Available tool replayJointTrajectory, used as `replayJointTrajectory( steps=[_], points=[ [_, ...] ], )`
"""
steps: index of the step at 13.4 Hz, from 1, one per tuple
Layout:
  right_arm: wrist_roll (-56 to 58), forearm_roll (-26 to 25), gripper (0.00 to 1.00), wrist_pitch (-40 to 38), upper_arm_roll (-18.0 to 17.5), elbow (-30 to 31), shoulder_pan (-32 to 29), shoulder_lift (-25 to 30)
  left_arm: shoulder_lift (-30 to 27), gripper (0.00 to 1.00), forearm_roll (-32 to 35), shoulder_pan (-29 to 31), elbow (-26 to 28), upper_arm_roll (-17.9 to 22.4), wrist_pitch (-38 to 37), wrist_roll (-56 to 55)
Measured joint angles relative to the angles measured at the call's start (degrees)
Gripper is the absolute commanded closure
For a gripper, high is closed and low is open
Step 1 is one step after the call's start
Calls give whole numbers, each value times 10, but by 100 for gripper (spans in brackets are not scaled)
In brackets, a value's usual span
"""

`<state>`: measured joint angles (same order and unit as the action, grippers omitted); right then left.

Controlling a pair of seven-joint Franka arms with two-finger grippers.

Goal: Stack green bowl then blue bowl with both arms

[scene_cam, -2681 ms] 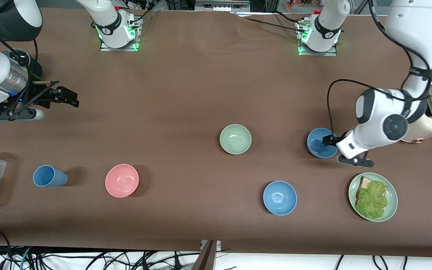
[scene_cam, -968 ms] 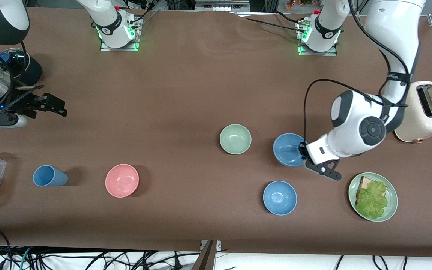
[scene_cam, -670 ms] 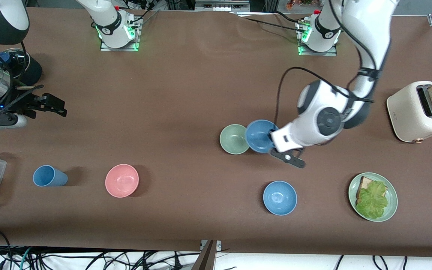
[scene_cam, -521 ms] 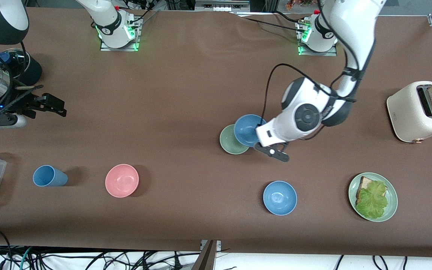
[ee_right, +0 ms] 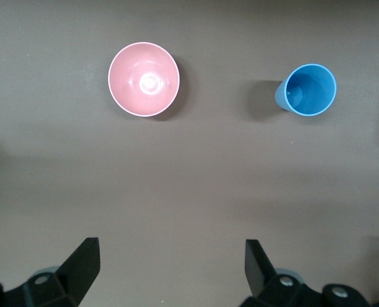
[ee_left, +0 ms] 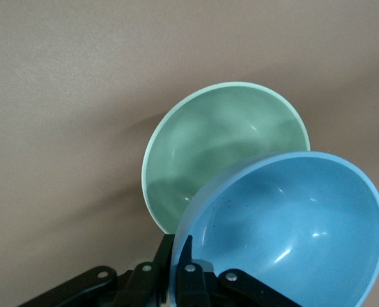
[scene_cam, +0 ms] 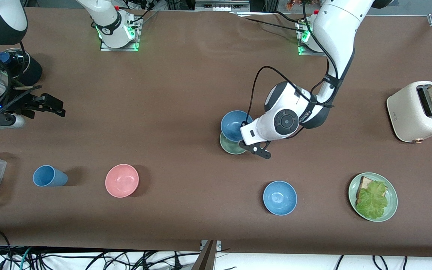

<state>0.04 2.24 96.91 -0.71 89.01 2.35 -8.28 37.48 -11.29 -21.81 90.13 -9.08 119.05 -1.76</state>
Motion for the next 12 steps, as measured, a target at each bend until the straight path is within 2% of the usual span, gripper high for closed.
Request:
replayJointTrajectory(
  steps=[3,4,5,6,12],
  points=[
    [0,0,0,0,0,0,0,0,8,100,-2,2,-10,3,17,0],
    [0,0,0,0,0,0,0,0,13,89,-7,2,-13,4,30,0],
    [0,0,0,0,0,0,0,0,19,49,-13,1,-15,3,42,0],
    [0,0,0,0,0,0,0,0,22,1,-14,1,-16,3,48,0],
    [0,0,0,0,0,0,0,0,14,0,-15,12,-57,7,45,0]
  ],
)
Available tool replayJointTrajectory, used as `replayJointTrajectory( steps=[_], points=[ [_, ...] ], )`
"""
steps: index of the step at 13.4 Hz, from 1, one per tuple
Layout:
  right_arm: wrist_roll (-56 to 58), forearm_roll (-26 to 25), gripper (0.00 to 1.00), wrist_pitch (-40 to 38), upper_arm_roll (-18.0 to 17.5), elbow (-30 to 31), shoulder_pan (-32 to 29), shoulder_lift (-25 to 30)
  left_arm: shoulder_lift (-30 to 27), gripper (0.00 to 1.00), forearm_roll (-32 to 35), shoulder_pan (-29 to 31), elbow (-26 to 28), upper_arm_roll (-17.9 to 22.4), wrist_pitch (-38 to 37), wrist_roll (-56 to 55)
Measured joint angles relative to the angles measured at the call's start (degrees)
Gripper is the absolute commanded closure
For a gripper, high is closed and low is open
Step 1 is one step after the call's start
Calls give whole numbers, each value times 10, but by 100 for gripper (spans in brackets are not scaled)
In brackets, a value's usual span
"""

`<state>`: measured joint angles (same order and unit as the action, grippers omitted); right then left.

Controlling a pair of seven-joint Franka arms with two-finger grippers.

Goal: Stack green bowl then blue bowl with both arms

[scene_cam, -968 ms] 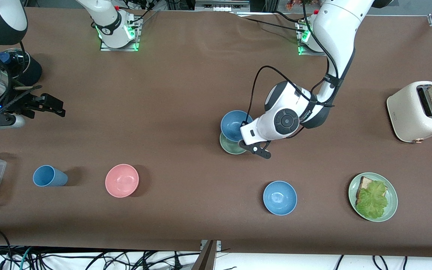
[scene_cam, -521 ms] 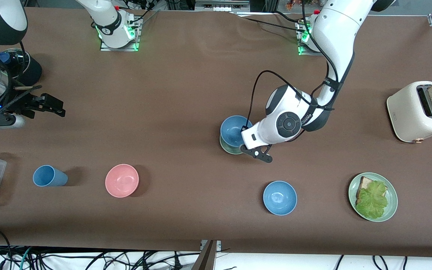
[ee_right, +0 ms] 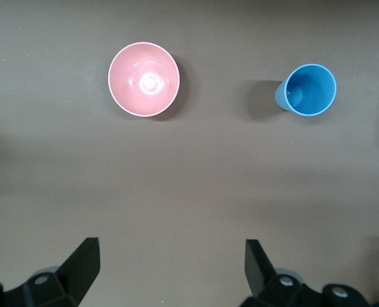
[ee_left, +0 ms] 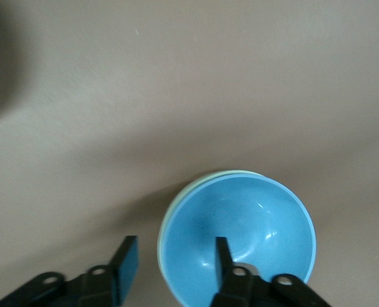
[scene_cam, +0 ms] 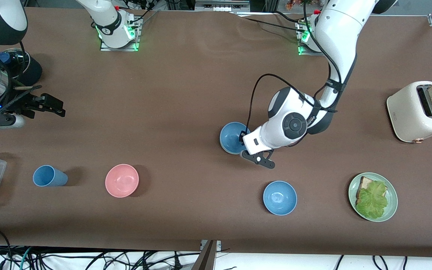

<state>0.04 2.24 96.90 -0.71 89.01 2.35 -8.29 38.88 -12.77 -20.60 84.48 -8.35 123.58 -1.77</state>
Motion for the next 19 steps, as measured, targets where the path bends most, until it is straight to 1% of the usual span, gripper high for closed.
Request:
replayJointTrajectory(
  steps=[2,8,11,13,15,17,19],
  points=[
    [0,0,0,0,0,0,0,0,-21,0,0,9,-6,4,-27,0],
    [0,0,0,0,-4,0,1,0,-80,0,6,29,-11,65,-124,3],
    [0,0,0,0,-5,0,1,0,-103,0,89,26,-41,64,-177,2],
    [0,0,0,0,-5,0,1,0,-127,0,106,24,-56,66,-230,2],
    [0,0,0,0,-5,-1,1,0,-165,0,107,26,-59,79,-279,2],
    [0,0,0,0,-5,-1,1,0,-219,0,107,29,-54,102,-329,3],
    [0,0,0,0,-5,-2,1,0,-276,0,108,55,-34,113,-351,4]
  ],
)
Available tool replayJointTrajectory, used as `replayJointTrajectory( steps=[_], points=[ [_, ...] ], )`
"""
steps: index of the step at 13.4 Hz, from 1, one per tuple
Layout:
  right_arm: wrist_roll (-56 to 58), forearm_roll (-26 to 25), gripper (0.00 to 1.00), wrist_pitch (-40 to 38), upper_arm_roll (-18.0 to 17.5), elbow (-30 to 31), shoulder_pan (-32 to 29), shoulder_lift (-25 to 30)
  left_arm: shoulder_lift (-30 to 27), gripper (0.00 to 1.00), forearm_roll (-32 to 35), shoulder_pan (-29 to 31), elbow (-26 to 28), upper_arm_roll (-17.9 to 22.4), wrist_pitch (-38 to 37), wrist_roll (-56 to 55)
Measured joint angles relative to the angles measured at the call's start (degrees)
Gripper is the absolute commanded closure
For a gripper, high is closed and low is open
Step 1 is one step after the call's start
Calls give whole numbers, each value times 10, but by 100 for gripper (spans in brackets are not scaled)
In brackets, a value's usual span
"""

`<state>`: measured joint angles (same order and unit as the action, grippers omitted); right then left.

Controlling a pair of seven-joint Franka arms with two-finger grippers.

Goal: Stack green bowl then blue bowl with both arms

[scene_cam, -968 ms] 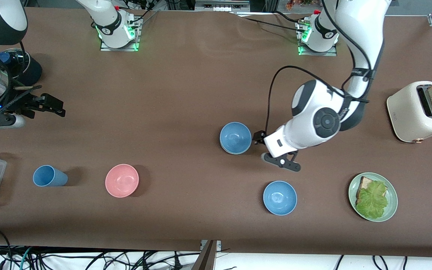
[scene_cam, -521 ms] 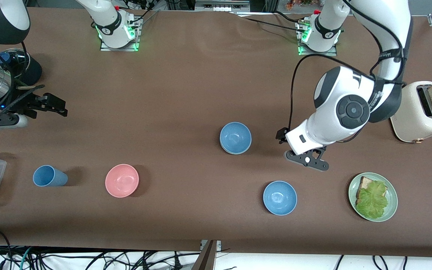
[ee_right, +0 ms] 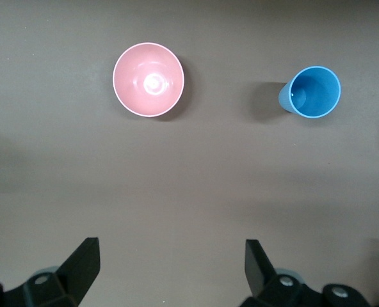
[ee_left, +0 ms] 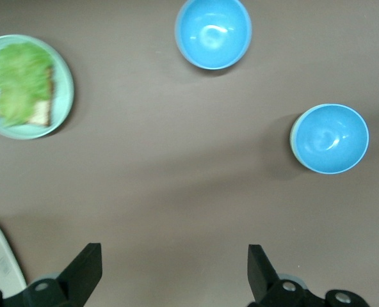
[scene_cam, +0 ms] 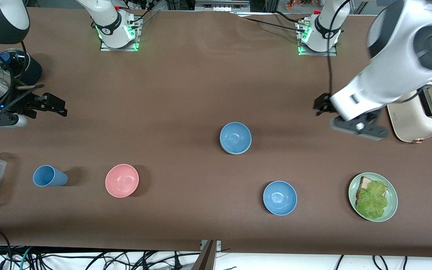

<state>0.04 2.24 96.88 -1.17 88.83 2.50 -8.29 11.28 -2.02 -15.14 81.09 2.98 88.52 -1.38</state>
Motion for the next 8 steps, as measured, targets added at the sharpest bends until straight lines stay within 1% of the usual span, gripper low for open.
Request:
replayJointTrajectory(
  steps=[2,3,5,6,8],
  points=[
    [0,0,0,0,0,0,0,0,-47,0,0,36,38,3,-2,6],
    [0,0,0,0,0,0,0,0,-60,0,1,52,55,3,-1,15],
    [0,0,0,0,0,0,0,0,-73,0,29,65,90,5,13,31],
    [0,0,0,0,0,0,0,0,-82,0,40,68,116,5,34,32],
    [0,0,0,0,0,0,0,0,-107,0,43,72,159,5,68,32]
  ],
)
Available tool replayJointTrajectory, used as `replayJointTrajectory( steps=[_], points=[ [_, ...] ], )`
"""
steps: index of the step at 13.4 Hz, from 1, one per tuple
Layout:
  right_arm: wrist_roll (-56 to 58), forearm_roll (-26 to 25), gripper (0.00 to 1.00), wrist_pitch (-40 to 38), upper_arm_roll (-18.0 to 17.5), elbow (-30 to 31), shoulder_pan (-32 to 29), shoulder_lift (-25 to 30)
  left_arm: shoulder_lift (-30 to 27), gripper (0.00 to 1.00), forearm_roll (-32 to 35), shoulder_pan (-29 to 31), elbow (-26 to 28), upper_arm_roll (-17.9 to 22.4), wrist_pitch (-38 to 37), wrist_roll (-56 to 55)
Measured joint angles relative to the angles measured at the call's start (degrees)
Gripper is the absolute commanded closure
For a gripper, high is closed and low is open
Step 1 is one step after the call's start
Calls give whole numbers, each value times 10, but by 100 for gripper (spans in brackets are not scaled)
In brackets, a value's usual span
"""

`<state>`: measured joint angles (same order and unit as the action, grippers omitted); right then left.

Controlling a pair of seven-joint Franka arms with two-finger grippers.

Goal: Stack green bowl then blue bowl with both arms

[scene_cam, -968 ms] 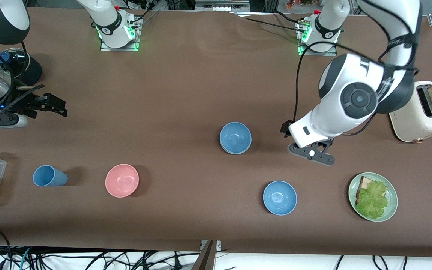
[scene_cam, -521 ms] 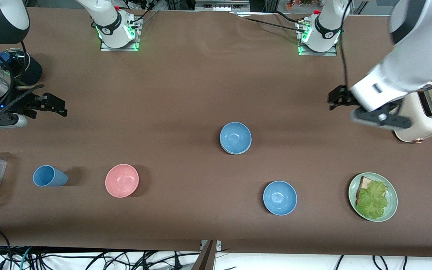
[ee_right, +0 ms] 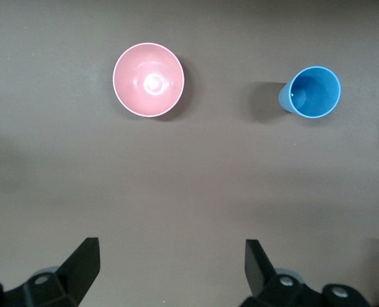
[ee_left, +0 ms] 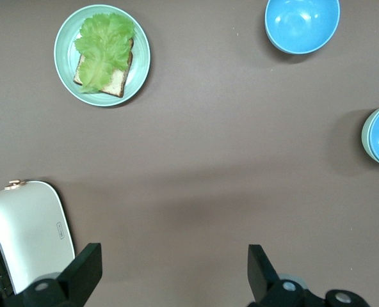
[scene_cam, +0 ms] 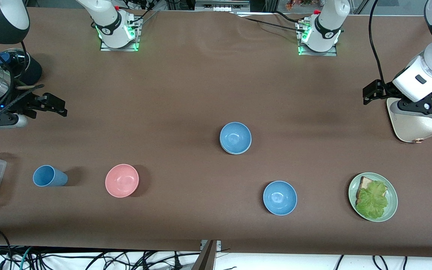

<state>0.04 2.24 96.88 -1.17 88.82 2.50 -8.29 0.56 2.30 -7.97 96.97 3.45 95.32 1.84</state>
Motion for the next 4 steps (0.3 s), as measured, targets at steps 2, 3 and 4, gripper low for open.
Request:
replayJointTrajectory(
  steps=[2,3,4],
  points=[
    [0,0,0,0,0,0,0,0,-16,0,0,0,16,0,2,0],
    [0,0,0,0,0,0,0,0,-20,0,0,0,20,0,2,0],
    [0,0,0,0,0,0,0,0,-22,0,0,0,24,0,2,0]
  ],
)
